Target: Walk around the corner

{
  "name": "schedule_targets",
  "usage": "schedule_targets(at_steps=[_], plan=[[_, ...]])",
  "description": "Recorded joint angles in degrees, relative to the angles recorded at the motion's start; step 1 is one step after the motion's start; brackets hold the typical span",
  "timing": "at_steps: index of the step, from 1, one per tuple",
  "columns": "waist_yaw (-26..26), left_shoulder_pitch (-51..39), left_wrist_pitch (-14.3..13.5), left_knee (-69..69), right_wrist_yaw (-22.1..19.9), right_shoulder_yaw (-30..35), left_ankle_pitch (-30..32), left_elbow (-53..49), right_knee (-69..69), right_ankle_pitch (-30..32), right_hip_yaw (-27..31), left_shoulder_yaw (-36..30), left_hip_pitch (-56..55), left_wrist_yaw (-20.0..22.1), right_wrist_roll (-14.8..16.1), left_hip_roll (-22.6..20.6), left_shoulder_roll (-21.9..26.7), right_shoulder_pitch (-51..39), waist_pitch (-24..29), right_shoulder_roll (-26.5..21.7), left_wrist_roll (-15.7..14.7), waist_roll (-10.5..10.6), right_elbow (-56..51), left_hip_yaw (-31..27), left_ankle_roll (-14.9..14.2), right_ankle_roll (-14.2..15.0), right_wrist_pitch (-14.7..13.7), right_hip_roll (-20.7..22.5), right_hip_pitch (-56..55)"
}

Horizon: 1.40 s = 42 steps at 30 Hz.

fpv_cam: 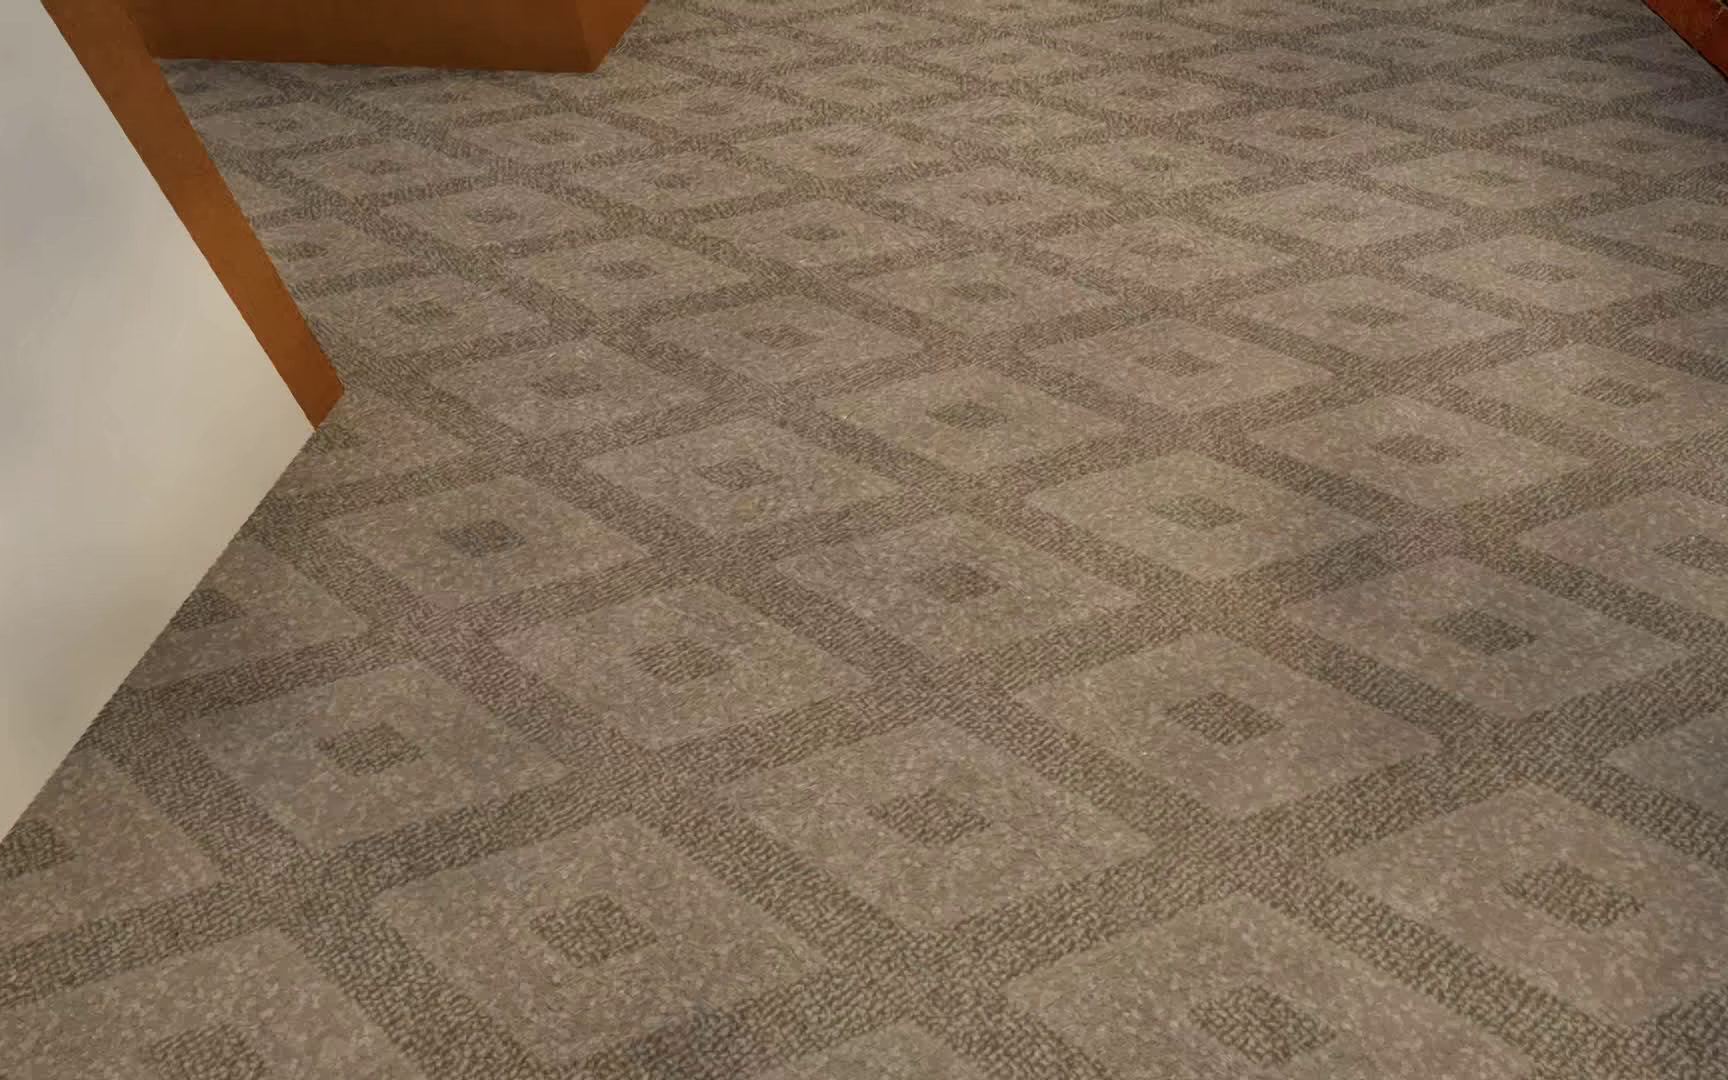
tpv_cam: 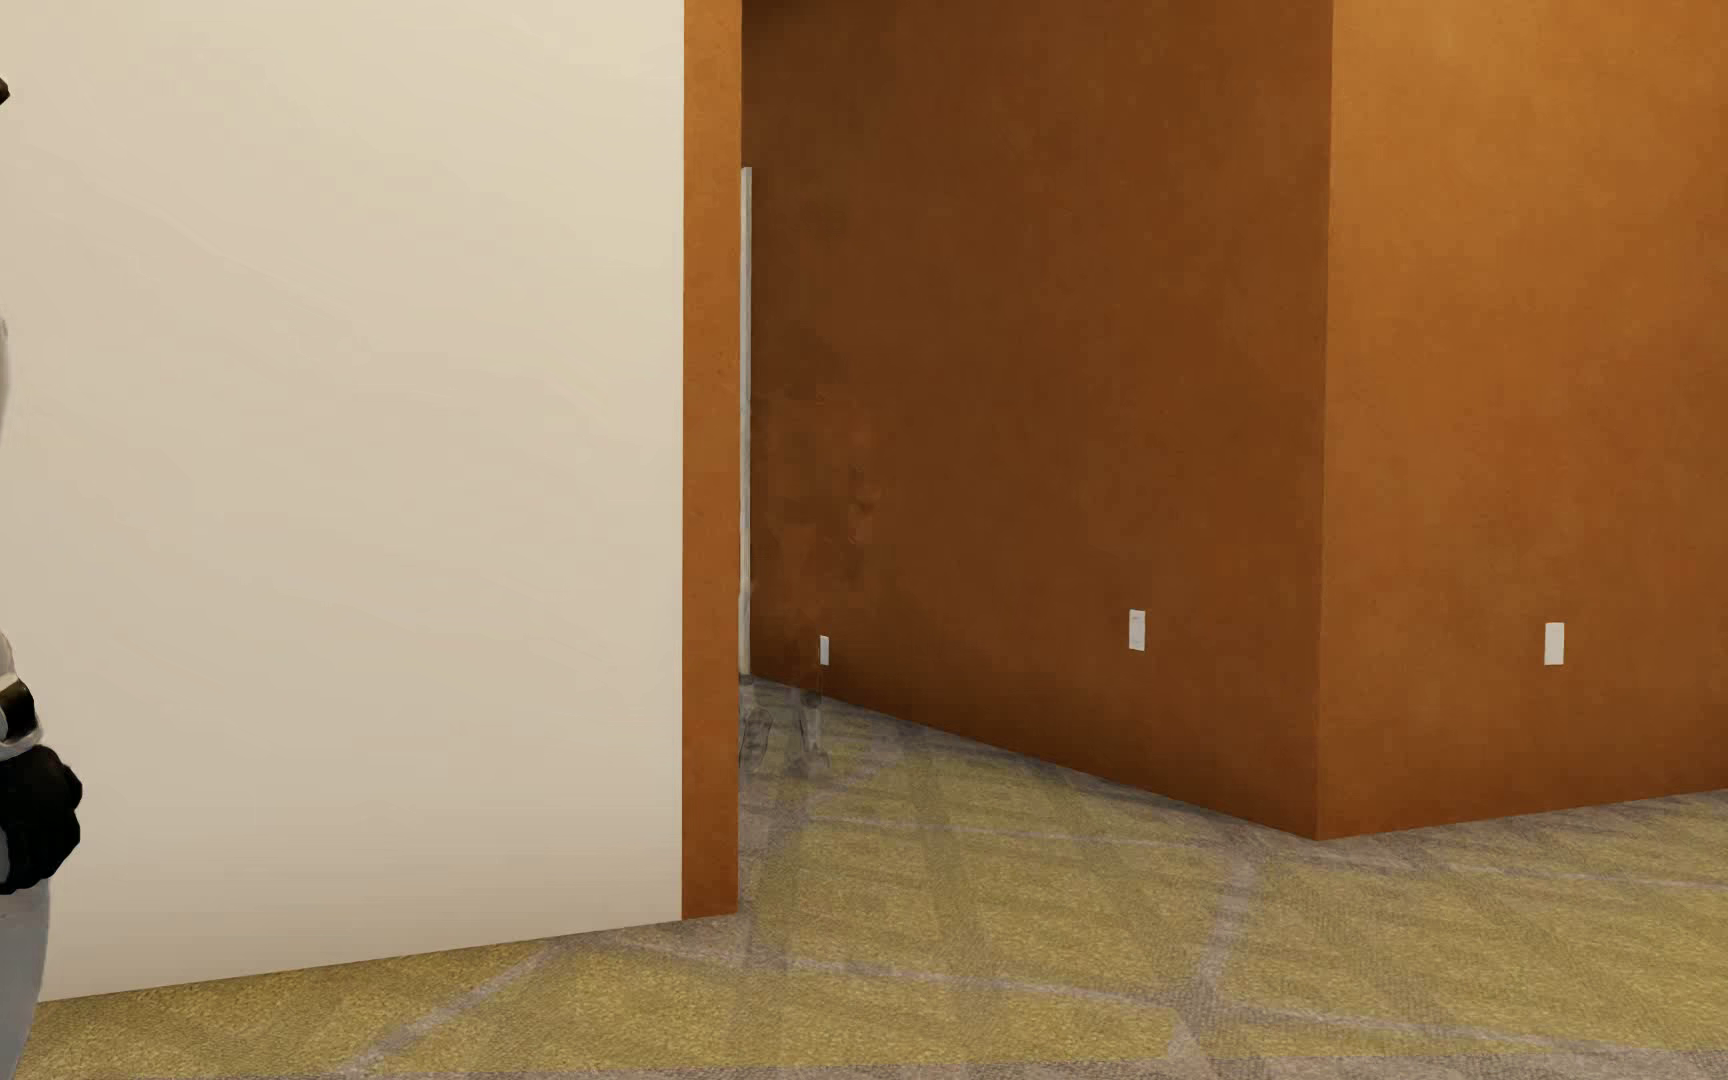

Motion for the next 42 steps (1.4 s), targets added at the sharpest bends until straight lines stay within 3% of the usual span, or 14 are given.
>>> schedule_targets(at_steps=[2, 3, 7, 16, 19, 22, 25, 29, 30, 32, 33, 36, 38, 42], plan=[[-1.8, 0.75, 0.0, 1.51, 0.0, -5.47, 0.51, -0.47, -3.72, -4.32, 0.0, -0.14, -0.93, 0.0, 0.0, -1.44, 0.08, 2.17, -1.02, 0.14, 0.0, -0.84, 0.51, 0.0, 0.0, 0.0, 0.0, -0.32, 0.69], [0.26, 0.01, 0.0, 2.09, 0.0, -4.22, 1.18, -0.98, 15.24, -11.52, 0.0, -0.27, -1.24, 0.0, 0.0, -1.0, 0.3, 1.93, -0.14, -0.29, 0.0, -0.17, 0.31, 0.0, 0.0, 0.0, 0.0, 0.1, -2.33], [-2.11, -2.19, 0.0, 2.46, 0.0, -4.84, -4.83, -4.08, 39.42, -10.19, 0.0, -1.98, 5.02, 0.0, 0.0, -1.81, 2.18, 3.82, 4.34, 0.83, 0.0, -1.45, 1.23, 0.0, 0.0, 0.0, 0.0, -1.58, -15.43], [-14.91, -8.71, 0.0, -3.7, 0.0, -5.68, -20.34, -6.14, 22.43, 1.46, 0.0, 1.84, 22.66, 0.0, 0.0, 2.14, 2.18, 8.72, 4.67, -0.04, 0.0, 0.29, 6.19, 0.0, 0.0, 0.0, 0.0, -3.54, -35.82], [-18.4, -7.06, 0.0, 0.32, 0.0, -3.31, -11.38, -1.97, 33.82, 0.35, 0.0, -0.28, 24.63, 0.0, 0.0, 5.95, 0.96, 8.29, 4.27, -0.82, 0.0, 2.75, 7.32, 0.0, 0.0, 0.0, 0.0, -2.24, -38.25], [-13.99, -1.6, 0.0, 23.83, 0.0, -6.63, 12.93, -1.11, 37.15, -6.6, 0.0, -2.39, 16.71, 0.0, 0.0, 7.64, 0.85, 7.22, 4.06, -0.2, 0.0, 2.63, 6.98, 0.0, 0.0, 0.0, 0.0, 1.04, -30.71], [-5.43, 1.82, 0.0, 50.28, 0.0, -8.03, 12.53, 0.4, 31.51, -10.33, 0.0, -1.37, -2.5, 0.0, 0.0, 5.8, 1.0, 4.69, 5.16, 0.41, 0.0, 0.38, 1.14, 0.0, 0.0, 0.0, 0.0, 2.16, -18.48], [7.03, 6.24, 0.0, 19.83, 0.0, -10.49, 25.21, 0.77, 18.41, -12.78, 0.0, -2.88, -17.31, 0.0, 0.0, 3.27, 2.88, 2.08, 5.7, -1.12, 0.0, -2.81, -7.77, 0.0, 0.0, 0.0, 0.0, 0.18, 1.88], [9.07, 7.39, 0.0, 9.62, 0.0, -10.65, 21.5, 0.28, 16.51, -15.04, 0.0, -2.61, -19.31, 0.0, 0.0, 3.44, 3.19, 0.9, 5.21, -1.8, 0.0, -2.86, -9.38, 0.0, 0.0, 0.0, 0.0, -0.02, 5.5], [10.26, 8.58, 0.0, -1.21, 0.0, -11.09, -4.55, 2.06, 15.11, -19.63, 0.0, -2.99, -21.43, 0.0, 0.0, 3.33, 2.92, -1.72, 3.99, -2.72, 0.0, -3.09, -10.28, 0.0, 0.0, 0.0, 0.0, 0.12, 11.91], [12.04, 8.82, 0.0, -0.49, 0.0, -12.56, -7.47, 2.47, 15.99, -20.53, 0.0, -4.16, -22.76, 0.0, 0.0, 3.98, 2.94, -2.17, 3.8, -2.36, 0.0, -3.19, -9.67, 0.0, 0.0, 0.0, 0.0, -0.05, 13.39], [14.19, 8.96, 0.0, 10.27, 0.0, -14.71, 22.87, 4.11, 26.33, -5.73, 0.0, -5.95, -26.42, 0.0, 0.0, 0.66, 2.52, -0.19, 4.24, 0.09, 0.0, -6.83, -5.18, 0.0, 0.0, 0.0, 0.0, -3.9, 15.34], [11.05, 8.93, 0.0, 13.88, 0.0, -12.77, 21.75, 4.95, 47.68, 13.19, 0.0, -4.4, -20.85, 0.0, 0.0, -2.87, 2.14, 3.42, 3.65, 1.36, 0.0, -7.65, -2.18, 0.0, 0.0, 0.0, 0.0, -5.89, 7.57], [-1.31, 2.93, 0.0, 7.13, 0.0, -9.09, 6.47, 0.55, 64.66, -10.05, 0.0, -4.35, -0.86, 0.0, 0.0, -2.38, 2.85, 7.83, 4.45, 0.72, 0.0, -4.26, 0.86, 0.0, 0.0, 0.0, 0.0, -6.5, -13.34]])
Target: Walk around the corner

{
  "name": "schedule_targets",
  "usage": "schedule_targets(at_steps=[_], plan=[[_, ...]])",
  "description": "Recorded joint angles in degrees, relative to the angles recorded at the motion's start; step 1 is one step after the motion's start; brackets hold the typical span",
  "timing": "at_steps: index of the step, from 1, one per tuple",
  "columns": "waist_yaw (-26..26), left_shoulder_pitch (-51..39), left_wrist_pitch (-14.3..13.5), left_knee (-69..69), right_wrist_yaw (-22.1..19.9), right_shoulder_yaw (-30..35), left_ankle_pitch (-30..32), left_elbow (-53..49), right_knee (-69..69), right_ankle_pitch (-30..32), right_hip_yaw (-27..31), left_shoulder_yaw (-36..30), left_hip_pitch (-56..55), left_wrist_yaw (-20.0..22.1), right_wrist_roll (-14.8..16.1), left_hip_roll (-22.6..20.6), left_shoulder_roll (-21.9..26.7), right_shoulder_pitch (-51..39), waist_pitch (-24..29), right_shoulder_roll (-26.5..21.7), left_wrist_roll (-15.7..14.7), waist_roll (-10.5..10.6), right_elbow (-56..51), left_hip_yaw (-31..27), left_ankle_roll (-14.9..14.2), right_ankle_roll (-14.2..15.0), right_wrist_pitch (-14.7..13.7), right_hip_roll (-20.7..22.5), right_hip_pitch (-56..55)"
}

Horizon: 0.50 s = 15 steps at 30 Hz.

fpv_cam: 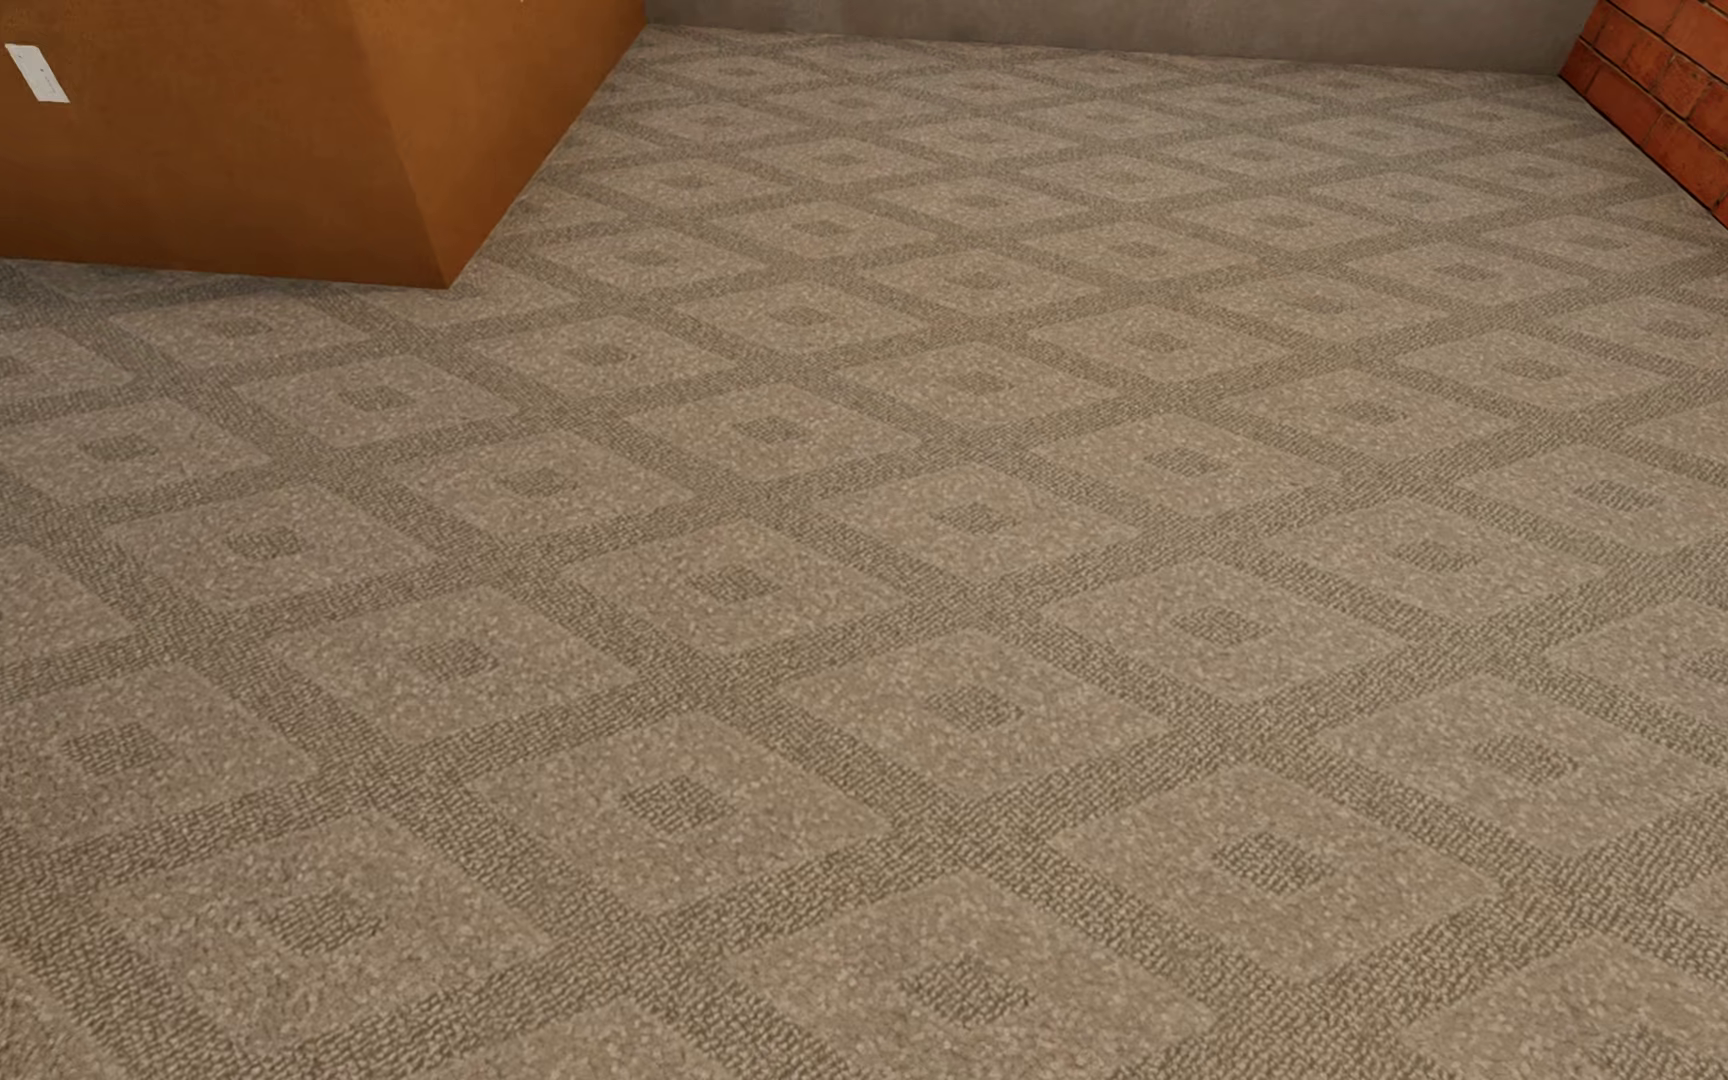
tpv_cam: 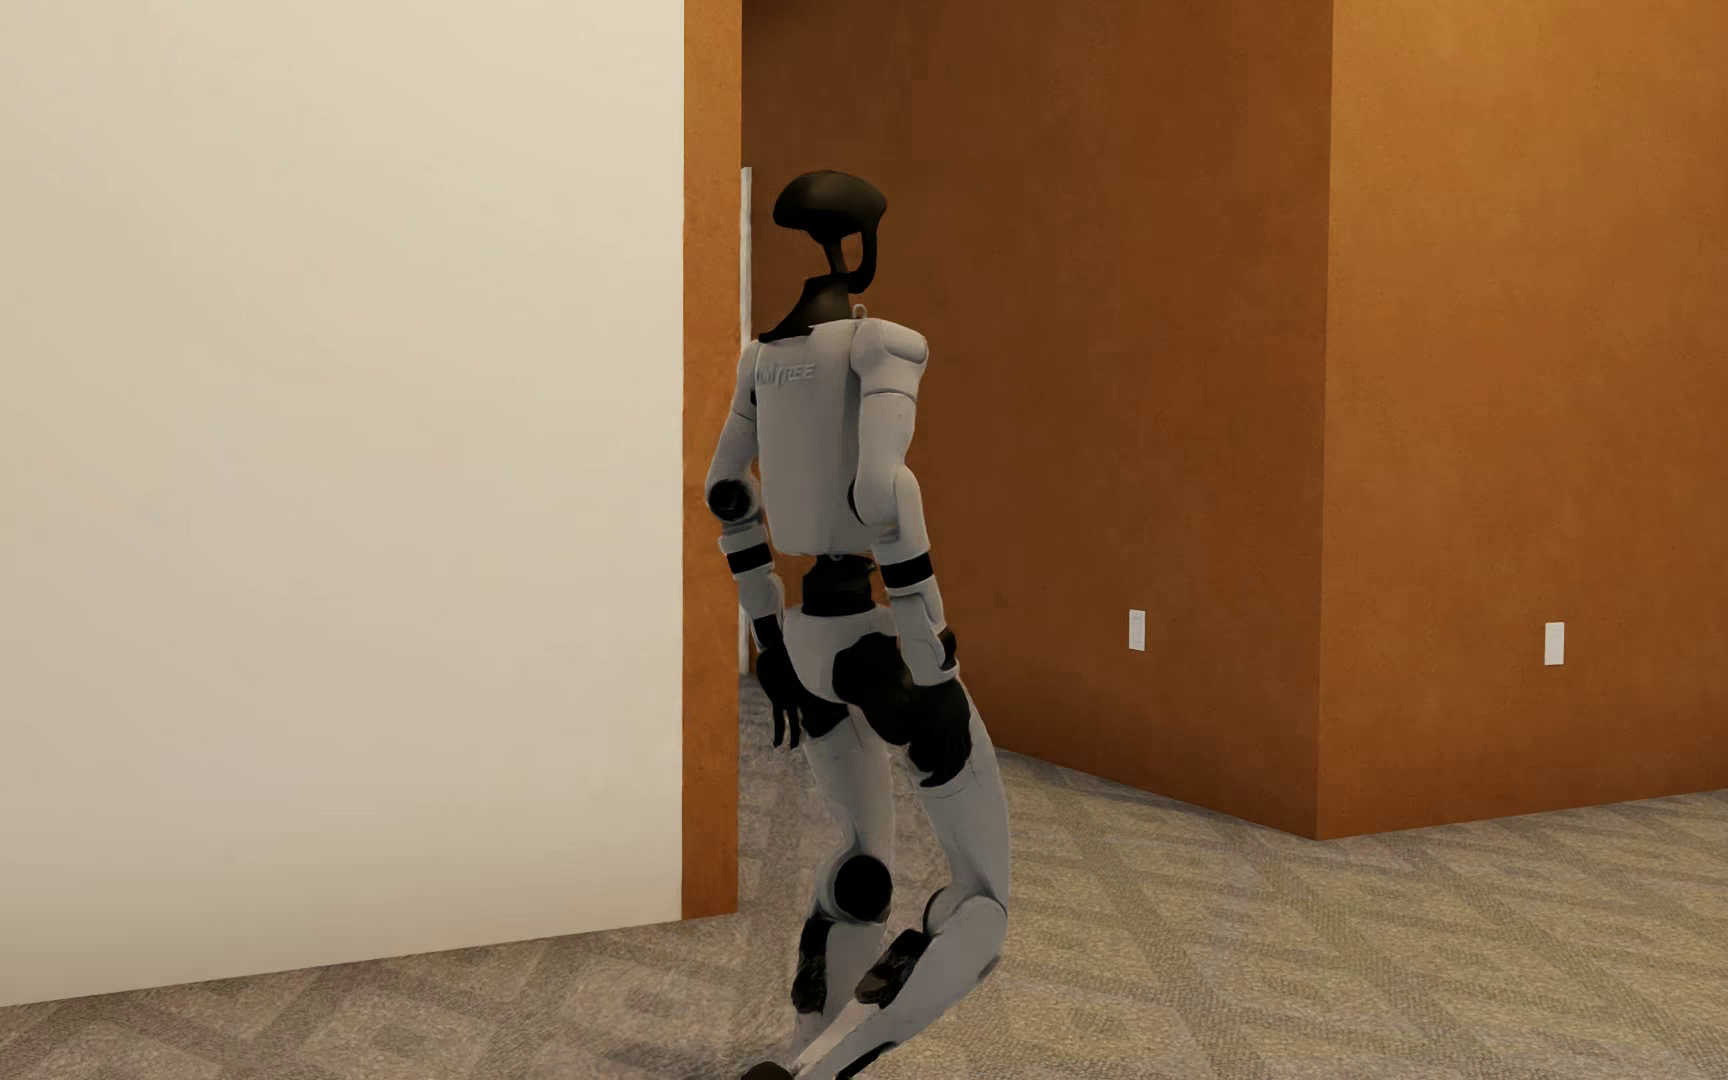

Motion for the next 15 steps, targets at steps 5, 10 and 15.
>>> schedule_targets(at_steps=[5, 10, 15], plan=[[-9.96, -9.59, 0.0, -9.61, 0.0, 1.38, -20.23, -5.94, -44.57, 13.4, 0.0, 5.57, 20.88, 0.0, 0.0, 3.54, 2.82, 3.67, -2.0, -1.97, 0.0, 3.33, 2.77, 0.0, 0.0, 0.0, 0.0, -0.94, -10.18], [-14.41, -7.13, 0.0, 10.4, 0.0, 3.23, 2.88, -6.42, -33.93, 15.6, 0.0, 13.77, 23.91, 0.0, 0.0, 10.63, 0.83, 3.09, -2.75, -2.34, 0.0, 8.12, 6.87, 0.0, 0.0, 0.0, 0.0, 4.74, -15.3], [-2.08, -0.66, 0.0, 42.53, 0.0, 1.43, 9.96, -5.14, -40.48, 6.93, 0.0, 5.88, -7.51, 0.0, 0.0, 9.15, -0.42, -0.53, 0.11, -1.71, 0.0, 4.16, -0.66, 0.0, 0.0, 0.0, 0.0, 6.87, 4.91]])
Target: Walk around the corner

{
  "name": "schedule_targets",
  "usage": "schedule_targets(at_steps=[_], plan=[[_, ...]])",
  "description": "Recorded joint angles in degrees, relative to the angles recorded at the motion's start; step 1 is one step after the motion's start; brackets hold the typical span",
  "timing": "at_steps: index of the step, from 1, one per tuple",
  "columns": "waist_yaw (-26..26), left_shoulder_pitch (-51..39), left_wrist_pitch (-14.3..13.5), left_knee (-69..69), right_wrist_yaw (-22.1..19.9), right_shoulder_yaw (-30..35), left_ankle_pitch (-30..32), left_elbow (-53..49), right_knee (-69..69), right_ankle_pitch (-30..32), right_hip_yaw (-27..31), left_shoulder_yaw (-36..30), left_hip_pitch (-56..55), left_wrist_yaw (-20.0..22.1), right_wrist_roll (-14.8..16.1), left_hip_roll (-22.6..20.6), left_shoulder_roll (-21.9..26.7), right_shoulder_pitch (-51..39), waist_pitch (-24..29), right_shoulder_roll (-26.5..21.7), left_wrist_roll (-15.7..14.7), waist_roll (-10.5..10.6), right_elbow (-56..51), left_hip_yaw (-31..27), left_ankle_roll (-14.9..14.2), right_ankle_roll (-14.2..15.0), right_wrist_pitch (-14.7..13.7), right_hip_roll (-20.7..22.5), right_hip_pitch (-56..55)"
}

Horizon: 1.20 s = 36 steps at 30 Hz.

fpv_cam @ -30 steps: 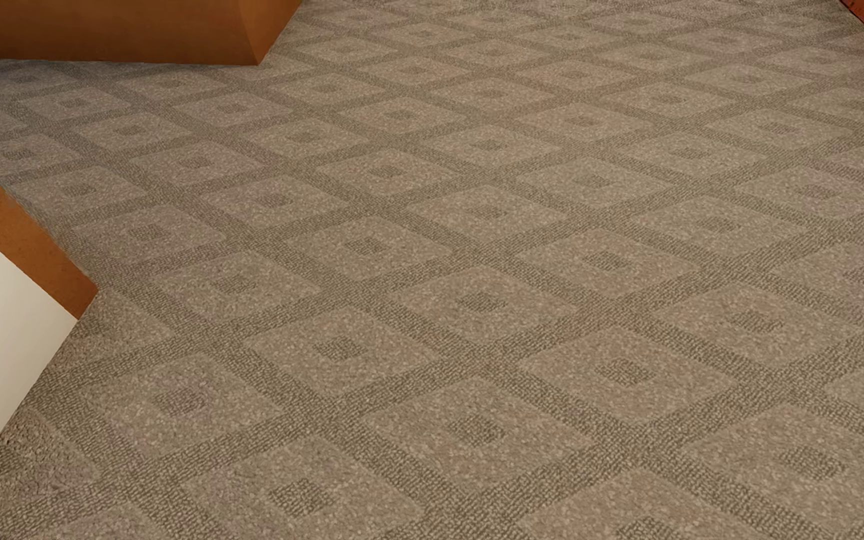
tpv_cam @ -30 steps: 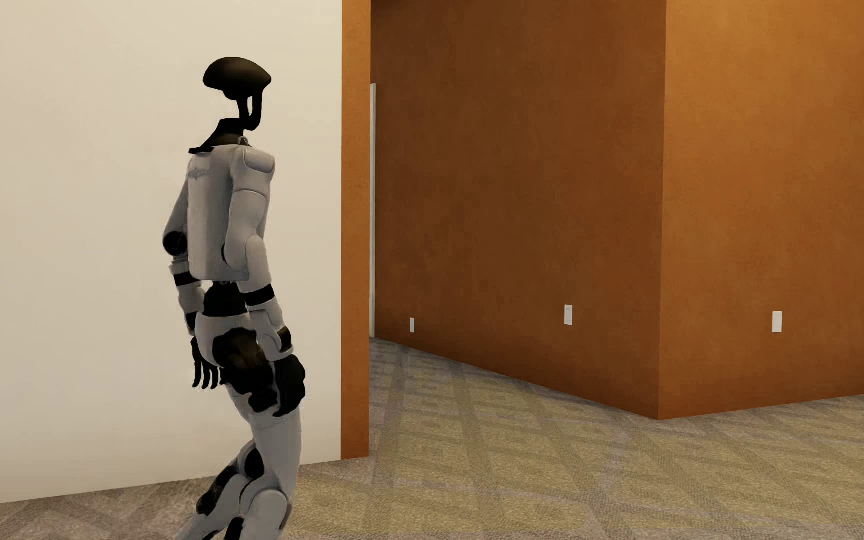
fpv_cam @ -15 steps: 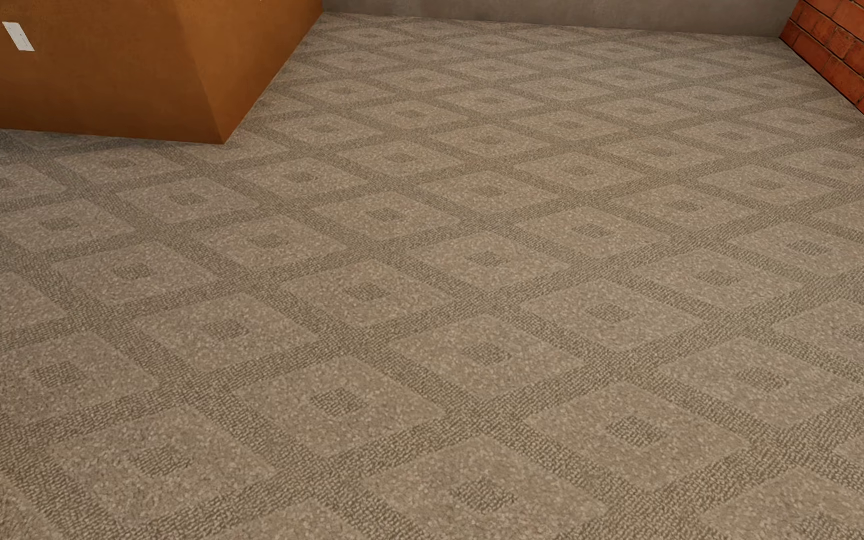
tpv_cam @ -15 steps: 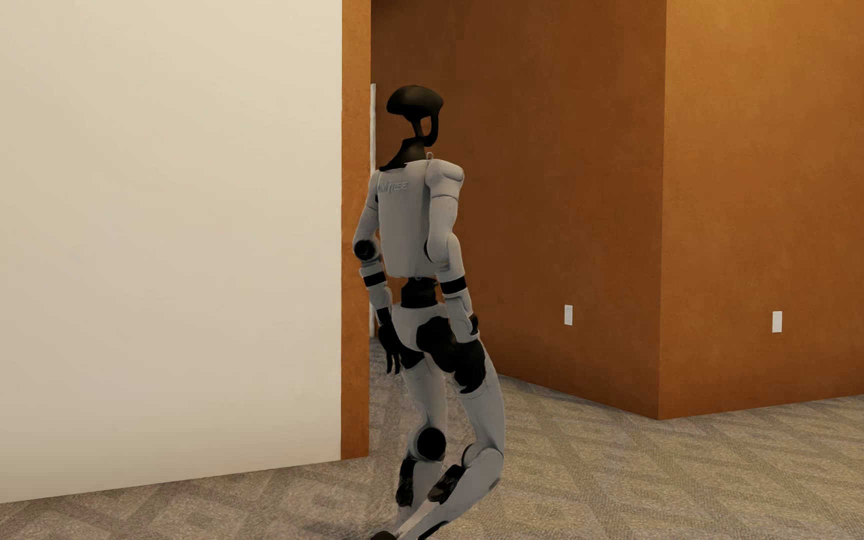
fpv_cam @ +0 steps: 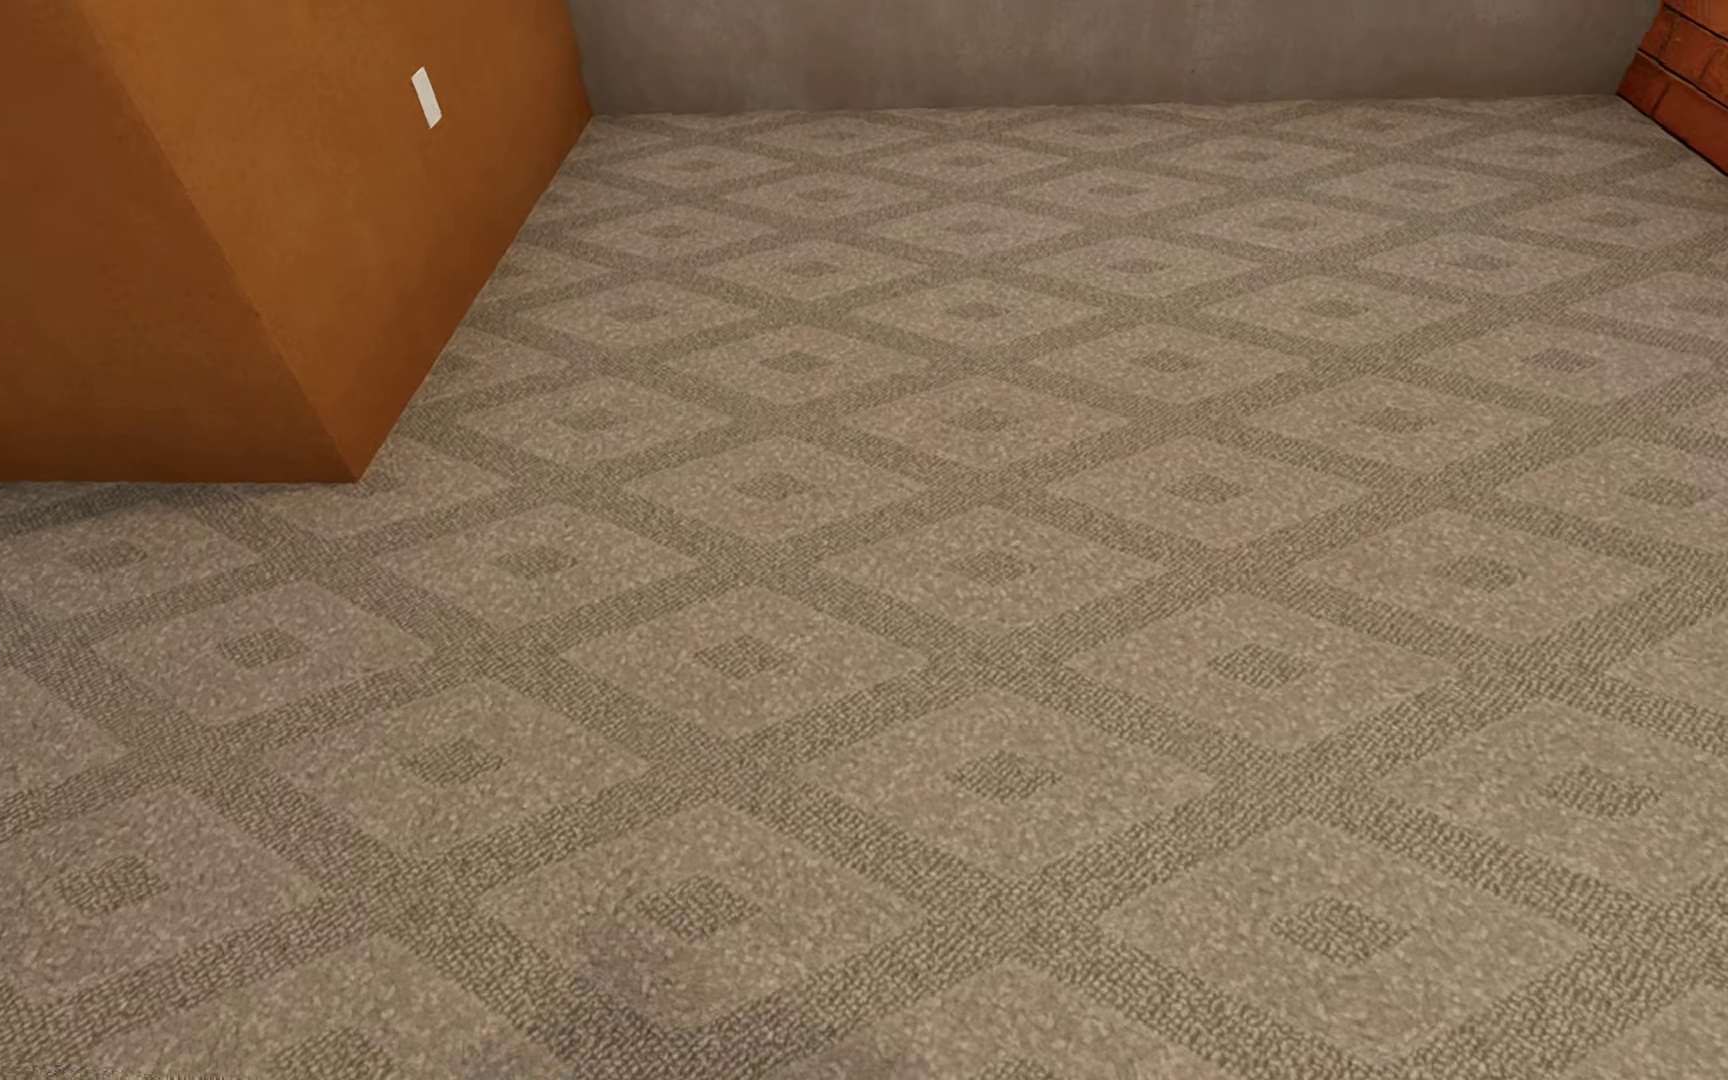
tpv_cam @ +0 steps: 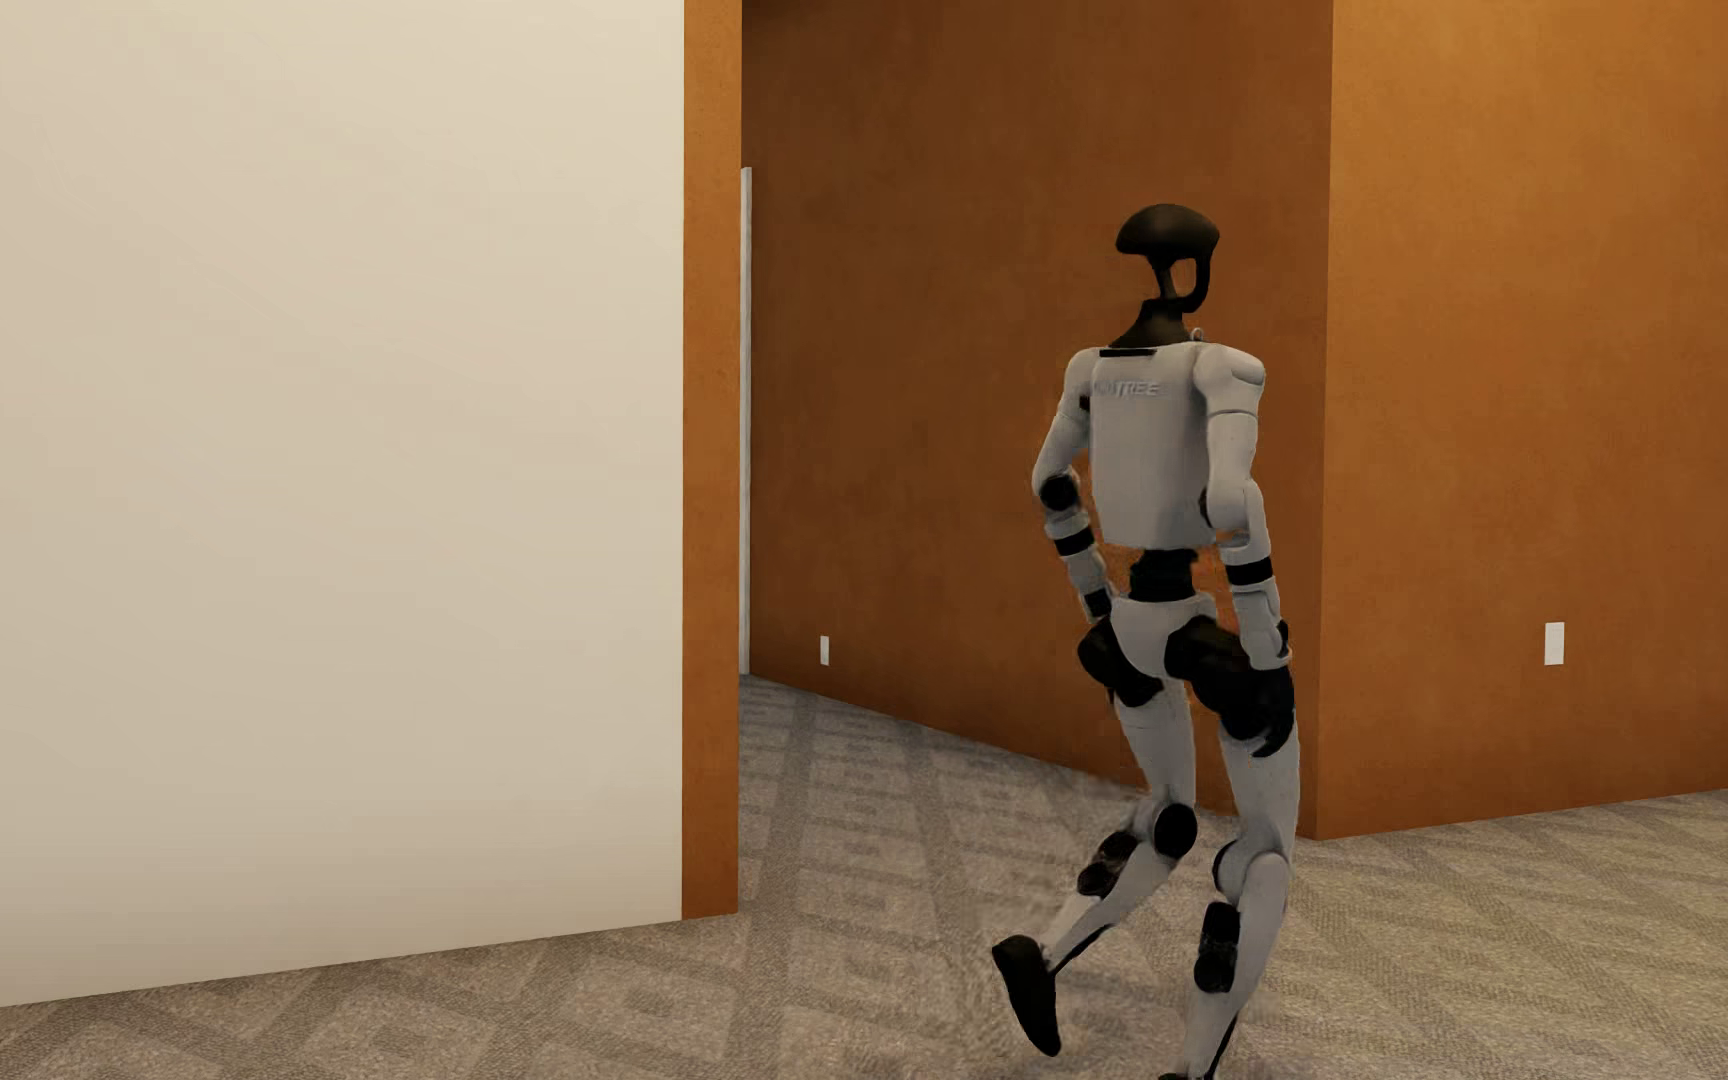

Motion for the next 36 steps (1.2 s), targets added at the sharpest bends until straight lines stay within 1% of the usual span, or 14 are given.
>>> schedule_targets(at_steps=[2, 3, 4, 5, 6, 7, 10, 12, 15, 19, 21, 25, 34, 36], plan=[[5.53, 2.12, 0.0, -25.19, 0.0, -1.33, 7.51, 6.67, -4.44, -1.86, 0.0, -0.75, -6.26, 0.0, 0.0, -0.77, -1.49, -1.7, -0.28, -0.91, 0.0, -1.01, -4.76, 0.0, 0.0, 0.0, 0.0, -1.21, 8.11], [7.14, 3.45, 0.0, -39.15, 0.0, -2.34, 1.58, 8.17, -6.75, -3.69, 0.0, -0.48, -6.94, 0.0, 0.0, -1.4, -1.45, -2.11, -0.8, -1.37, 0.0, -1.16, -6.94, 0.0, 0.0, 0.0, 0.0, -1.37, 12.87], [7.97, 4.43, 0.0, -46.51, 0.0, -4.3, -18.55, 8.41, -8.48, -6.12, 0.0, -2.16, -6.8, 0.0, 0.0, -1.86, -1.09, -2.8, -1.82, -2.09, 0.0, -0.45, -9.02, 0.0, 0.0, 0.0, 0.0, -0.28, 16.39], [8.55, 5.73, 0.0, -66.92, 0.0, -6.03, -2.33, 8.43, -8.53, -9.41, 0.0, -3.44, -8.03, 0.0, 0.0, -1.41, -0.49, -3.07, -3.28, -2.9, 0.0, -0.09, -10.5, 0.0, 0.0, 0.0, 0.0, 0.04, 18.36], [9.26, 6.88, 0.0, -68.56, 0.0, -7.58, -0.13, 9.02, -8.29, -11.5, 0.0, -4.69, -9.15, 0.0, 0.0, -1.41, -0.19, -3.4, -3.73, -3.26, 0.0, 0.34, -10.51, 0.0, 0.0, 0.0, 0.0, 0.9, 20.07], [10.21, 7.43, 0.0, -47.93, 0.0, -9.56, -19.91, 9.77, -6.61, -11.82, 0.0, -5.62, -11.08, 0.0, 0.0, -2.37, -0.02, -2.93, -3.24, -2.93, 0.0, -0.4, -9.96, 0.0, 0.0, 0.0, 0.0, 0.63, 21.77], [9.03, 8.87, 0.0, -41.76, 0.0, -11.54, 2.97, 12.02, 20.13, 9.45, 0.0, -5.4, -10.04, 0.0, 0.0, -9.8, 0.68, 0.06, -2.29, -0.48, 0.0, -4.91, -3.97, 0.0, 0.0, 0.0, 0.0, -5.47, 16.43], [7.84, 7.98, 0.0, -40.63, 0.0, -9.93, 3.41, 10.07, 39.26, 2.2, 0.0, -2.83, -3.4, 0.0, 0.0, -12.52, 1.3, 1.48, 0.22, -0.08, 0.0, -5.19, -1.54, 0.0, 0.0, 0.0, 0.0, -8.02, 3.8], [-1.42, 4.52, 0.0, -43.22, 0.0, -7.82, -6.88, 4.24, 18.02, -2.06, 0.0, -0.68, 7.25, 0.0, 0.0, -11.75, 2.04, 3.67, 0.78, -1.17, 0.0, -0.27, 0.53, 0.0, 0.0, 0.0, 0.0, -6.77, -7.58], [-5.55, 0.54, 0.0, -43.4, 0.0, -8.56, -21.92, -2.56, -6.28, 34.45, 0.0, 6.21, 16.35, 0.0, 0.0, -10.52, 4.17, 9.62, -2.07, -1.46, 0.0, 2.34, 0.81, 0.0, 0.0, 0.0, 0.0, -9.86, -13.38], [-8.29, -0.15, 0.0, -36.33, 0.0, -7.54, -21.39, -4.17, 0.89, 18.55, 0.0, 7.62, 18.64, 0.0, 0.0, -9.52, 4.41, 10.14, -1.28, -1.62, 0.0, 3.52, 1.83, 0.0, 0.0, 0.0, 0.0, -8.95, -10.75], [-5.87, -1.86, 0.0, -22.94, 0.0, -9.08, 2.84, -3.54, 1.0, 5.39, 0.0, 3.96, 5.28, 0.0, 0.0, -5.11, -0.13, 4.34, 0.15, -4.02, 0.0, 6.95, 3.54, 0.0, 0.0, 0.0, 0.0, -12.78, -2.05], [10.1, 10.52, 0.0, -44.16, 0.0, -8.45, -12.01, 8.86, -5.0, -8.71, 0.0, -6.2, -20.01, 0.0, 0.0, 4.32, 1.25, -0.55, -1.76, -4.22, 0.0, 2.16, -9.64, 0.0, 0.0, 0.0, 0.0, -12.4, 21.1], [14.51, 12.43, 0.0, -36.52, 0.0, -7.94, 4.41, 12.02, -3.83, -7.01, 0.0, -7.59, -25.38, 0.0, 0.0, 4.6, 1.83, -3.17, -0.3, -5.05, 0.0, -0.05, -10.59, 0.0, 0.0, 0.0, 0.0, -13.9, 24.66]])
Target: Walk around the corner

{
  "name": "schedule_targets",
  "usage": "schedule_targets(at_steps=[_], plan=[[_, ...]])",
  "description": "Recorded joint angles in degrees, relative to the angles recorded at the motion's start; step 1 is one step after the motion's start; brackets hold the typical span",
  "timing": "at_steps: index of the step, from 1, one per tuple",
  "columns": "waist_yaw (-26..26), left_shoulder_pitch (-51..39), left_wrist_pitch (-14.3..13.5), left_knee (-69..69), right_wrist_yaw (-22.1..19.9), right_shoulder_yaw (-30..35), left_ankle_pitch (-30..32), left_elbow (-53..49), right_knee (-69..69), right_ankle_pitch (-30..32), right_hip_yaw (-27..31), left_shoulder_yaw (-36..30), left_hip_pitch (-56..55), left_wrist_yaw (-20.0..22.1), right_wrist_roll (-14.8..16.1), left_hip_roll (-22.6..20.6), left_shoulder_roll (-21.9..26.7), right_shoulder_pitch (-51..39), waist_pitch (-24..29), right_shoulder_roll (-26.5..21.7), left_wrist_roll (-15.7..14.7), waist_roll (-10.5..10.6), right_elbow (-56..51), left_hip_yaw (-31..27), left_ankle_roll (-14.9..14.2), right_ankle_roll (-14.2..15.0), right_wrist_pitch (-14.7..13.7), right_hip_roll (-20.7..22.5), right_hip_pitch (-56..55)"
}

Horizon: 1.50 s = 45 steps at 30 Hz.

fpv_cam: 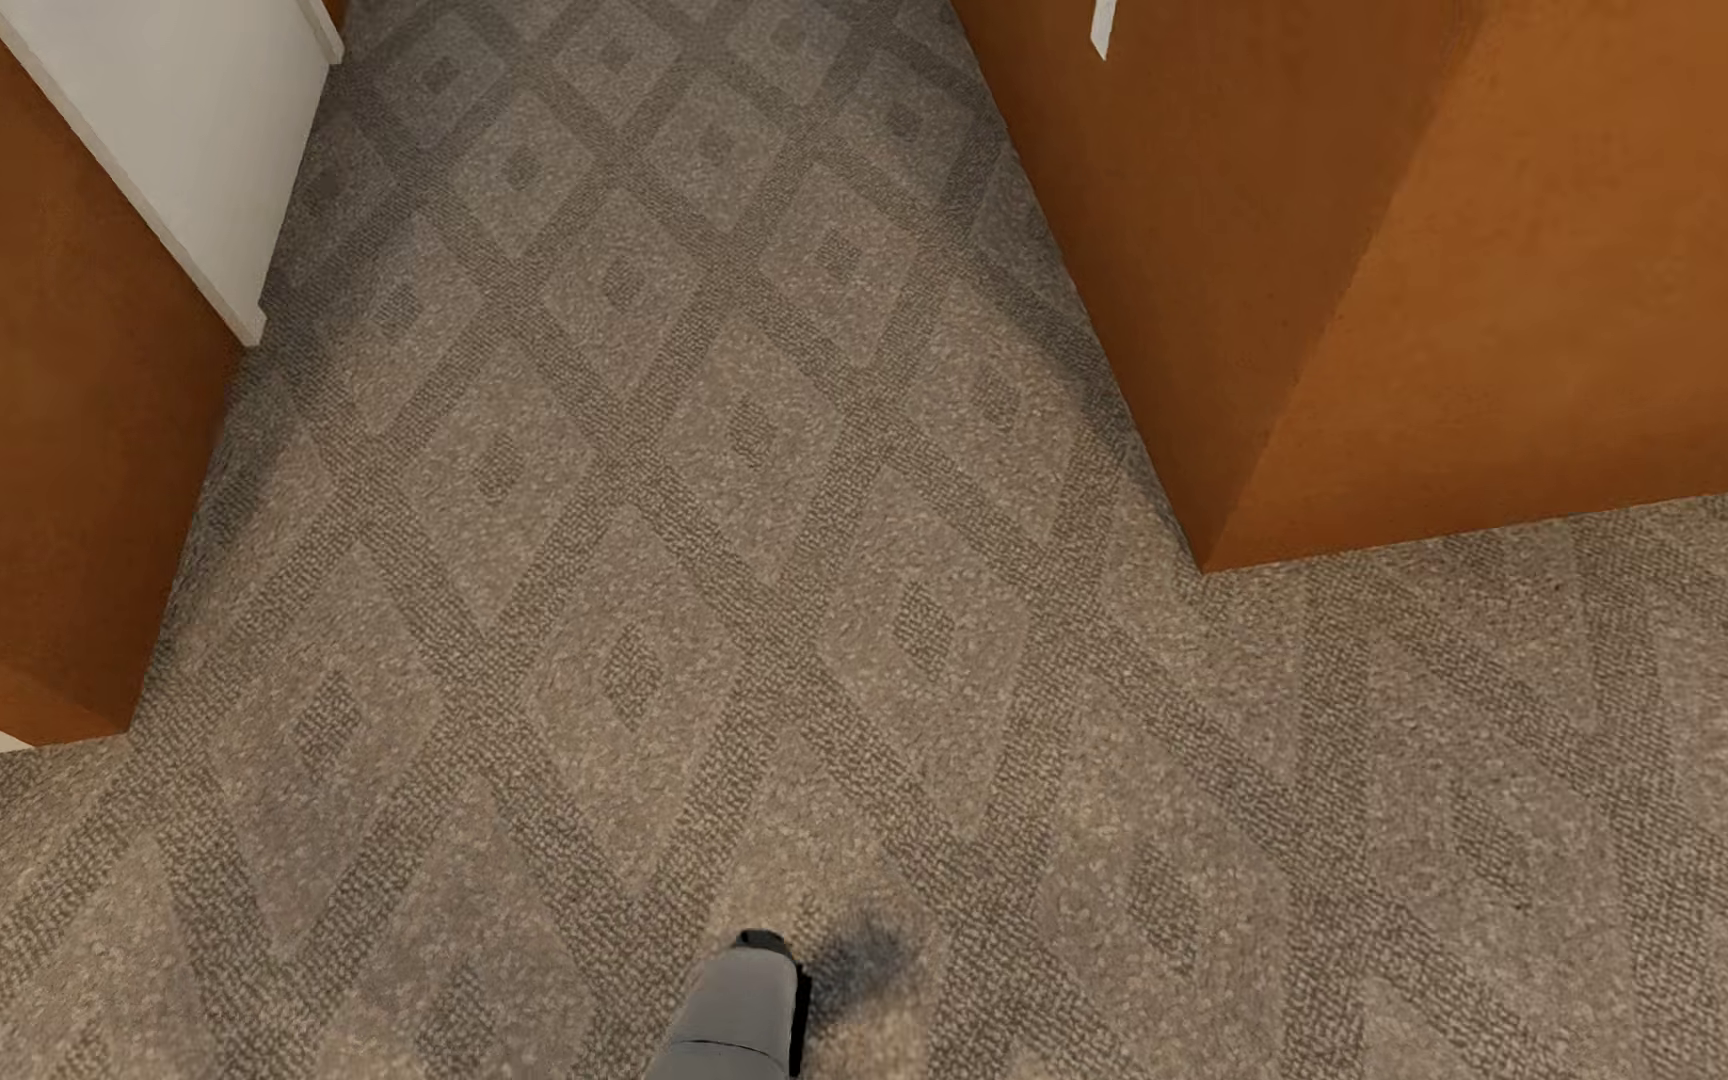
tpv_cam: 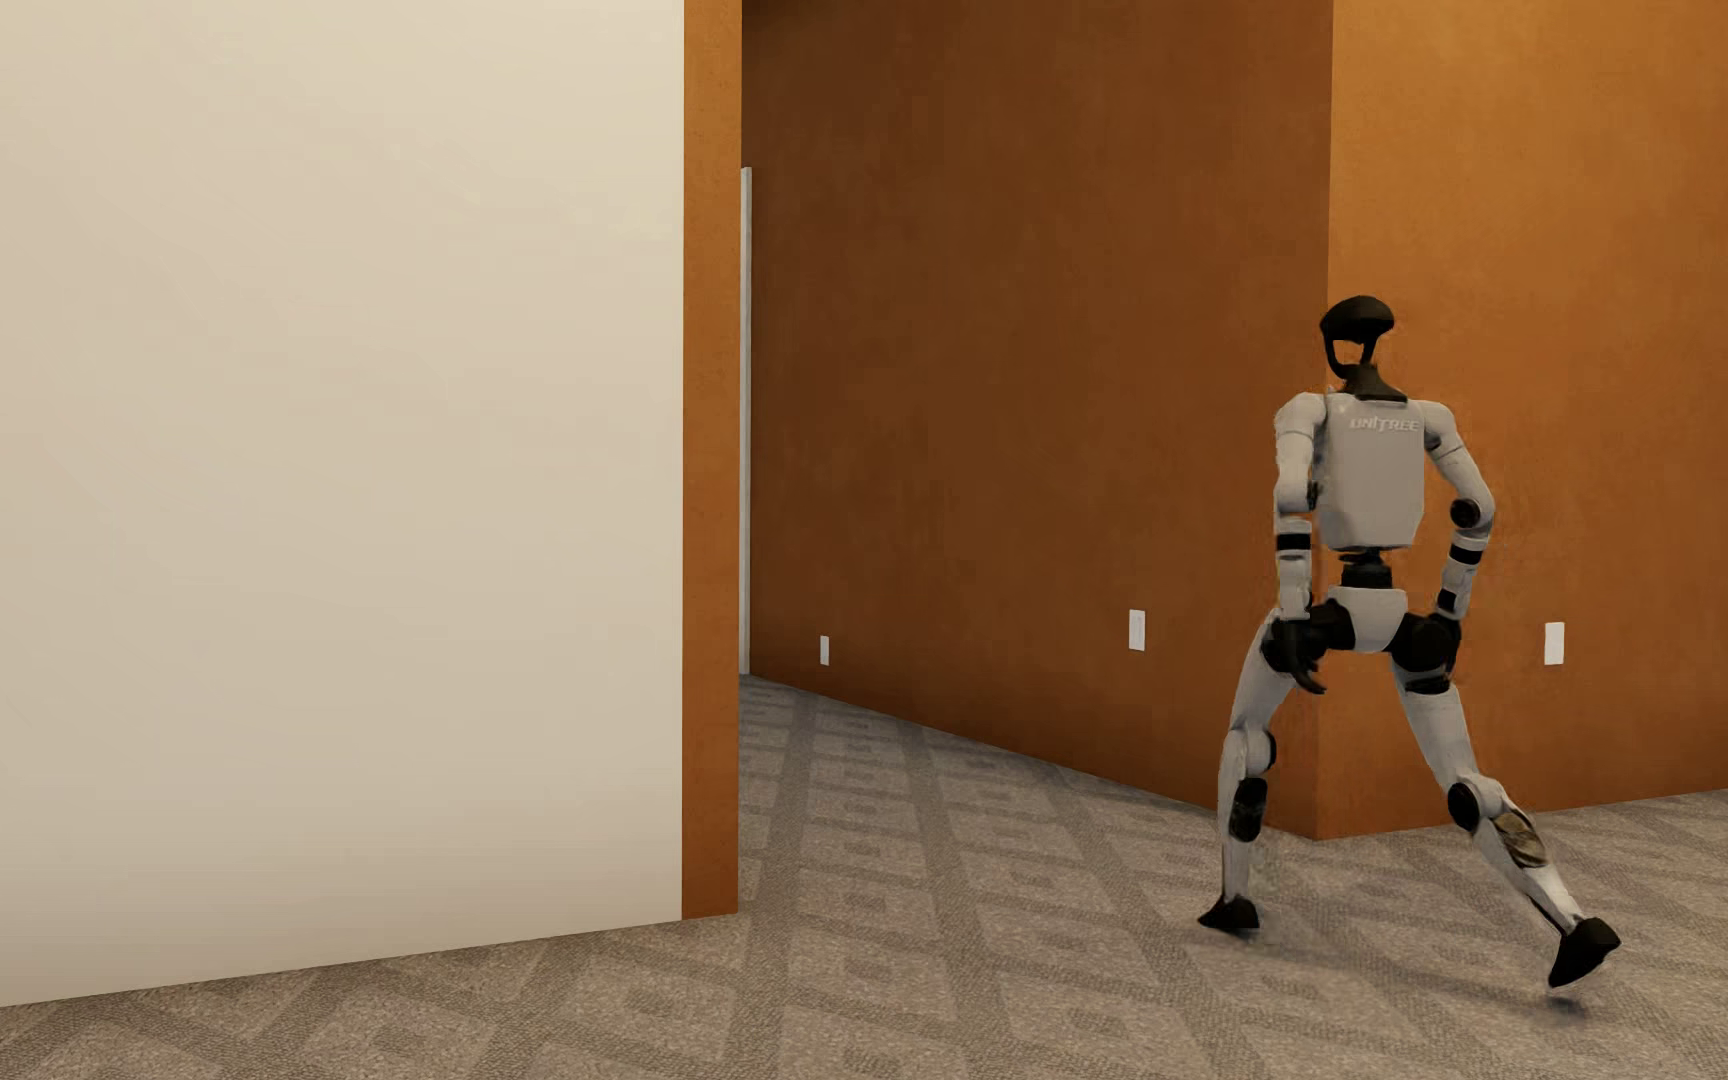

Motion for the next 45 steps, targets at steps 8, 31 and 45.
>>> schedule_targets(at_steps=[8, 31, 45], plan=[[-14.93, -6.68, 0.0, -6.56, 0.0, 3.36, -19.52, -6.75, 40.22, 3.08, 0.0, 1.3, 29.28, 0.0, 0.0, -14.9, 0.11, 7.52, 1.4, 1.34, 0.0, -3.21, 6.26, 0.0, 0.0, 0.0, 0.0, 5.21, -30.4], [2.13, 2.77, 0.0, -12.47, 0.0, -5.43, -31.43, 0.32, -3.15, -3.5, 0.0, -2.43, 11.3, 0.0, 0.0, -5.44, -1.28, -2.69, -1.59, 2.99, 0.0, -2.81, -16.79, 0.0, 0.0, 0.0, 0.0, 10.93, -1.32], [-25.1, -20.76, 0.0, -15.04, 0.0, 7.76, -29.97, -22.75, -1.65, 36.42, 0.0, 21.0, 53.08, 0.0, 0.0, -10.29, 1.5, 15.42, -3.43, 4.02, 0.0, -1.65, 16.02, 0.0, 0.0, 0.0, 0.0, 5.07, -39.74]])
